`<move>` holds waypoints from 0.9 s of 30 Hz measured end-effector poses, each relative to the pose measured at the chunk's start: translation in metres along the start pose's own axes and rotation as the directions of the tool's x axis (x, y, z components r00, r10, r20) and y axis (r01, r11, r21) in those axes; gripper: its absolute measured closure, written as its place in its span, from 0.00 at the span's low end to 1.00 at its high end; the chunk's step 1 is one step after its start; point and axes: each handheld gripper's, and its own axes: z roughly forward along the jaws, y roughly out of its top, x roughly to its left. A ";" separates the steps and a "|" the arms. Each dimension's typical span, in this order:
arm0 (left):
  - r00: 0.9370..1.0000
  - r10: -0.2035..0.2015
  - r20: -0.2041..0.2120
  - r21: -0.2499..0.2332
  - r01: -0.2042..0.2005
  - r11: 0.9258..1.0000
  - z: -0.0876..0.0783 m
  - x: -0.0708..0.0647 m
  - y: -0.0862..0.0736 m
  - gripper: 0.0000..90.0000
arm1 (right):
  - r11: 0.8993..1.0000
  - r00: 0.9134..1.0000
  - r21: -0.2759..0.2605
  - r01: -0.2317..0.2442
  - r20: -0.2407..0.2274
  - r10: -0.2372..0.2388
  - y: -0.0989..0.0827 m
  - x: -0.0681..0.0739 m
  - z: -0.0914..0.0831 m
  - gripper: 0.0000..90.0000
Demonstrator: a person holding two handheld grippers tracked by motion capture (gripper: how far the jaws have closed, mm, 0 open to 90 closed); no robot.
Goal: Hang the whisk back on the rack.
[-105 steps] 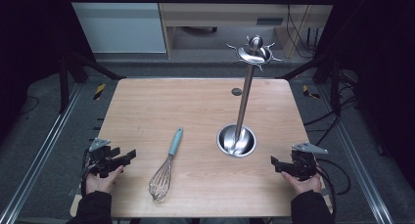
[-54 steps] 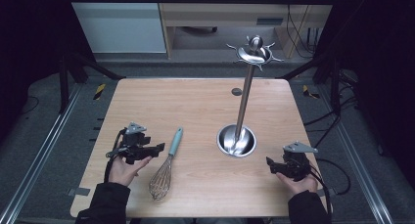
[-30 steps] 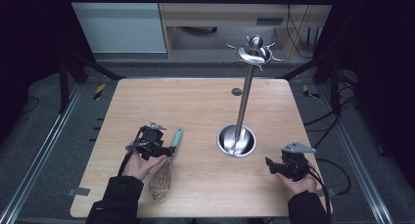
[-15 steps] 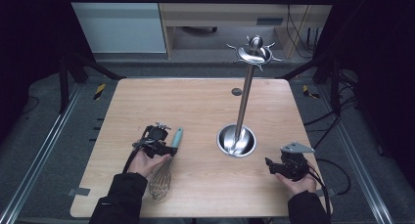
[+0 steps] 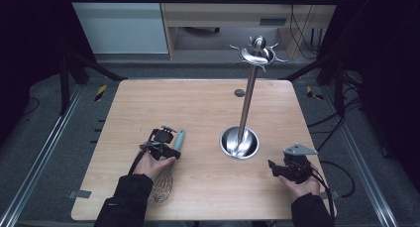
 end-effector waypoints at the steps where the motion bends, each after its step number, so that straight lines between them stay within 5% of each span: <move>1: 1.000 -0.012 -0.003 0.006 0.012 1.000 0.002 -0.002 0.000 0.59 | 1.000 1.000 0.000 0.002 0.000 -0.002 0.000 0.000 0.000 0.36; 14: 0.999 -0.034 -0.015 0.036 0.035 0.999 0.006 -0.002 0.001 0.73 | 1.000 1.000 0.006 0.007 -0.003 -0.007 0.000 0.001 0.001 0.36; 27: 0.998 0.062 -0.005 0.055 -0.062 0.997 0.003 -0.006 -0.002 0.75 | 1.000 1.000 0.006 0.012 -0.003 -0.012 0.000 0.000 0.001 0.36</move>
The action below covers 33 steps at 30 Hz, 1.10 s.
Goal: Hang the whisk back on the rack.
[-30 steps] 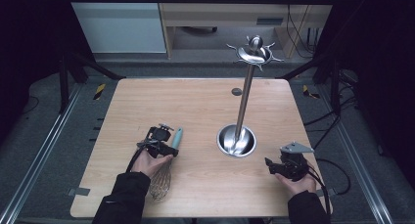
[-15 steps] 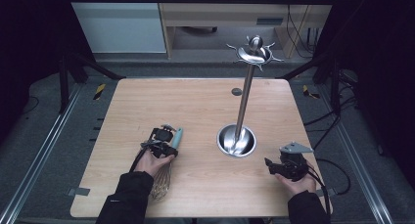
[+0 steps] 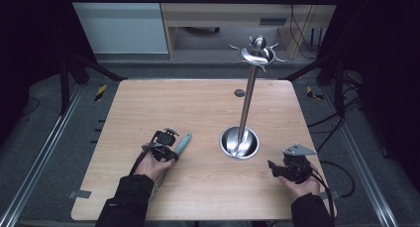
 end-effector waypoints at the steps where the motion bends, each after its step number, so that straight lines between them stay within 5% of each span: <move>1: 1.000 0.007 0.003 0.000 -0.007 1.000 -0.001 0.000 0.000 0.70 | 1.000 1.000 0.001 -0.006 -0.005 0.006 0.000 0.000 -0.001 0.36; 9: 0.999 0.044 -0.020 0.014 -0.044 0.999 -0.010 -0.003 0.005 0.67 | 1.000 1.000 0.002 -0.005 -0.004 0.005 0.000 0.000 0.000 0.36; 14: 0.998 0.061 -0.035 0.051 -0.059 0.997 -0.002 -0.004 0.009 0.70 | 1.000 1.000 0.002 0.003 -0.003 -0.003 0.000 0.000 0.000 0.36; 33: 0.999 0.021 -0.041 0.068 -0.018 0.998 0.006 -0.003 0.011 0.77 | 1.000 1.000 0.001 -0.003 -0.009 0.003 0.000 0.000 -0.001 0.37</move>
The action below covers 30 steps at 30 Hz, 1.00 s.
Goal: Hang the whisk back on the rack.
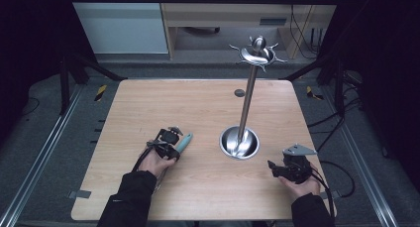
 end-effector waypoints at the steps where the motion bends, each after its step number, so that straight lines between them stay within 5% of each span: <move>1: 1.000 -0.004 0.000 -0.006 0.004 1.000 0.000 0.001 -0.001 0.77 | 1.000 1.000 0.000 0.001 0.000 -0.001 0.000 0.000 0.000 0.37; 9: 1.000 0.002 0.024 -0.094 0.000 0.996 -0.026 0.002 -0.010 0.77 | 1.000 1.000 -0.003 0.002 0.000 -0.002 0.000 0.000 0.000 0.37; 14: 0.999 0.011 0.032 -0.174 -0.005 0.985 -0.045 0.001 -0.018 0.77 | 1.000 1.000 -0.003 0.003 0.005 -0.003 0.000 0.000 0.000 0.37; 22: 1.000 0.004 0.023 -0.316 0.004 0.949 -0.068 0.005 -0.039 0.77 | 1.000 1.000 -0.003 0.003 0.006 -0.003 0.000 0.000 0.000 0.37; 30: 0.999 -0.010 0.047 -0.384 0.028 0.923 -0.081 0.013 -0.055 0.77 | 1.000 1.000 0.000 0.002 0.005 -0.002 0.000 0.000 0.000 0.37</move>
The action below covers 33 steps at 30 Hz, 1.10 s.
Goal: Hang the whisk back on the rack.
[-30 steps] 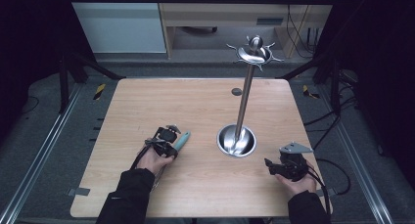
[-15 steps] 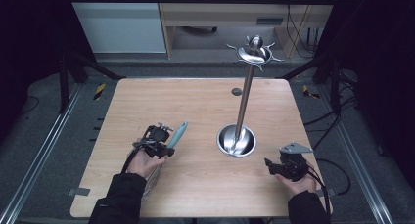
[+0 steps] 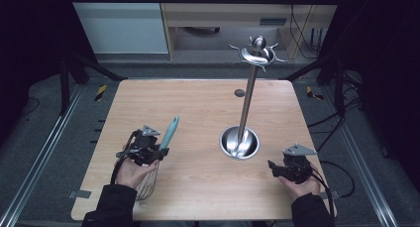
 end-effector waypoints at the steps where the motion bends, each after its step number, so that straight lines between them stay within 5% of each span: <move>1: 1.000 -0.004 0.002 -0.008 0.004 1.000 -0.003 0.002 -0.002 0.77 | 1.000 1.000 0.001 0.000 0.000 0.000 0.000 0.000 0.000 0.37; 9: 1.000 -0.018 -0.003 -0.062 0.017 0.998 -0.014 0.005 -0.006 0.77 | 1.000 1.000 -0.002 0.002 0.003 -0.002 0.000 -0.001 0.000 0.37; 21: 1.000 -0.018 -0.022 -0.175 0.014 0.984 -0.038 0.004 -0.008 0.77 | 1.000 1.000 -0.006 0.009 0.006 -0.009 -0.001 -0.001 -0.001 0.37; 33: 0.999 -0.032 -0.031 -0.282 0.022 0.959 -0.058 0.005 -0.004 0.77 | 1.000 1.000 -0.006 0.005 0.004 -0.005 -0.001 0.000 -0.001 0.37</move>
